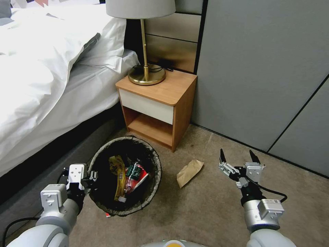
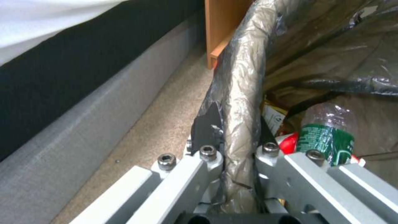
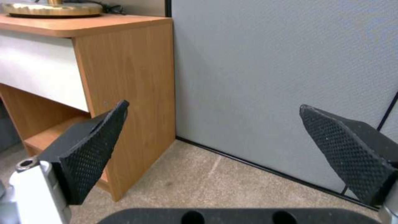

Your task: Pick up the trash bin, then pick up the garbage from the floor and place it into the trash bin.

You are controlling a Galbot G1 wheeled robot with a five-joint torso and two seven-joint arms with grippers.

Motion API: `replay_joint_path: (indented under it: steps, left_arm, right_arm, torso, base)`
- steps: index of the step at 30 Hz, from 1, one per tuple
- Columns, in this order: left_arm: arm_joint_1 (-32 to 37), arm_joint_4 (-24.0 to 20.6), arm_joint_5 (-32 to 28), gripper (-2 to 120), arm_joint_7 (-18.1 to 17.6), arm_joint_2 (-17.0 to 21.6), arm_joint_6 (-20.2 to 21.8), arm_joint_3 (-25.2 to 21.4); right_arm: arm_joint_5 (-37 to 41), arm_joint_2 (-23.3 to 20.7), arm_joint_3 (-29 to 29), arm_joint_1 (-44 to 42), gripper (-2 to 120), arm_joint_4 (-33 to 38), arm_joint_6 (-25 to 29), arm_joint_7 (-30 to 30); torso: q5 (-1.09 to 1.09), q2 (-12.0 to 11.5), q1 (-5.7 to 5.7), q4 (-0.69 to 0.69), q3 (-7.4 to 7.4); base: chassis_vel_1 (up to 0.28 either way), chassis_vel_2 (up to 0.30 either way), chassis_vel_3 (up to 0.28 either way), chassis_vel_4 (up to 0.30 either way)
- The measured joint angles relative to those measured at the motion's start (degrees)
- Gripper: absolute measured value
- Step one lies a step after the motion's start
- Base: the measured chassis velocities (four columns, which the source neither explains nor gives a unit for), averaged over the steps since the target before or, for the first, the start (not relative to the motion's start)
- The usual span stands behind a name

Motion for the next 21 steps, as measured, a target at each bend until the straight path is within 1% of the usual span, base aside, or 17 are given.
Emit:
replay_joint_path:
  steps: [21]
  left_arm:
    - [0.0,0.0,0.0,1,0.0,0.0,0.0,0.0]
  right_arm:
    - [0.0,0.0,0.0,0.0,100,0.0,0.0,0.0]
  torso:
    - [0.0,0.0,0.0,0.0,0.0]
  base:
    - [0.0,0.0,0.0,0.0]
